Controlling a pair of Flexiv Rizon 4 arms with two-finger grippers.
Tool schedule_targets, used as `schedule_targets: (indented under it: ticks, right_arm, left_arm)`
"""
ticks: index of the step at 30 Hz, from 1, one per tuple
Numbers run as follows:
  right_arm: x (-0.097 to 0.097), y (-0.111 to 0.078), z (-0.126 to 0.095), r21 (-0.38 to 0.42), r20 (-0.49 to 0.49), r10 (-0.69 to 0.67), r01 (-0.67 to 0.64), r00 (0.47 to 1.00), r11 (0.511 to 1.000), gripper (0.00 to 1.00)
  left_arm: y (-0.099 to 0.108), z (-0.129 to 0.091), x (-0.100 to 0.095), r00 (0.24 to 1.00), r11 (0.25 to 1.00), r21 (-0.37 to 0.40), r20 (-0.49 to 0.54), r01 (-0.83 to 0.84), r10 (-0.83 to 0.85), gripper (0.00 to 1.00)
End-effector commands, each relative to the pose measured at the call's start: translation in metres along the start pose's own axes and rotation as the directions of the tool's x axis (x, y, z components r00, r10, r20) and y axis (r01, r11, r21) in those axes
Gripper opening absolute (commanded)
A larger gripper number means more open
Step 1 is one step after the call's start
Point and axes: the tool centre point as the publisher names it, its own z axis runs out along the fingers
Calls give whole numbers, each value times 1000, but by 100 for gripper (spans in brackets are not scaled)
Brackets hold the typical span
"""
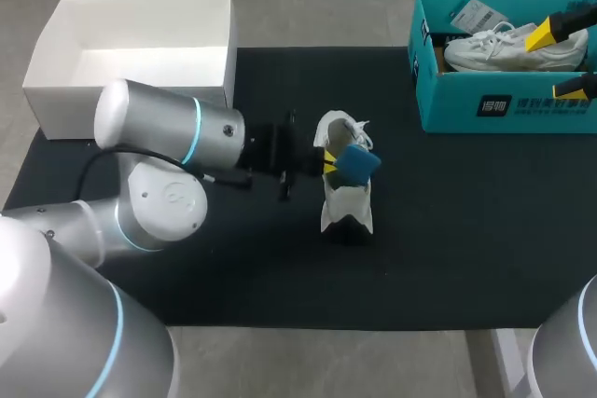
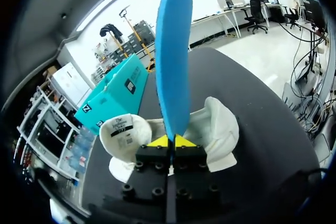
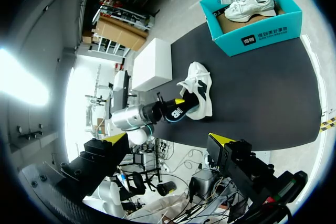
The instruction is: Take the shoe out of the shoebox, open the shoe tongue, remove and reinsert the insole, then place the shoe into the shoebox
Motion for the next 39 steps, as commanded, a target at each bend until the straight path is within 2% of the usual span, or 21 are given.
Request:
schedule_targets:
  ticks: [1,8,17,18,19,20,21,22,23,25,27,32,34,36,39]
  right_arm:
    - [0,1,1,1,3,1,-1,1000,1000,100]
    - [0,1,1,1,3,1,-1,1000,1000,100]
    - [0,1,1,1,3,1,-1,1000,1000,100]
    - [0,1,1,1,3,1,-1,1000,1000,100]
    - [0,1,1,1,3,1,-1,1000,1000,100]
    - [0,1,1,1,3,1,-1,1000,1000,100]
    - [0,1,1,1,3,1,-1,1000,1000,100]
    - [0,1,1,1,3,1,-1,1000,1000,100]
    - [0,1,1,1,3,1,-1,1000,1000,100]
    - [0,1,1,1,3,1,-1,1000,1000,100]
    - [0,1,1,1,3,1,-1,1000,1000,100]
    - [0,1,1,1,3,1,-1,1000,1000,100]
    - [0,1,1,1,3,1,-1,1000,1000,100]
    - [0,1,1,1,3,1,-1,1000,1000,100]
    - [0,1,1,1,3,1,-1,1000,1000,100]
  left_arm:
    - [2,15,-6,1000,1000,-17,10,-19,19,0]
    - [12,24,-7,996,995,-59,-1,-84,84,0]
    - [25,29,-11,997,991,-103,-6,-80,80,0]
    - [23,27,-12,997,992,-102,-5,-80,80,4]
    - [22,26,-12,997,993,-94,-5,-75,75,22]
    - [17,22,-11,997,993,-84,-6,-77,77,56]
    - [14,19,-9,996,993,-81,-11,-85,84,83]
    - [10,16,-8,996,993,-74,-13,-88,87,92]
    - [8,13,-7,996,993,-68,-17,-93,92,96]
    - [3,9,-4,994,992,-62,-29,-108,106,96]
    - [-2,6,-1,992,991,-54,-42,-125,123,93]
    - [-10,3,5,986,987,-44,-75,-156,152,73]
    - [-11,4,7,984,986,-43,-80,-161,158,52]
    - [-10,6,8,984,986,-44,-83,-163,159,41]
    - [-7,9,9,983,985,-48,-89,-163,158,0]
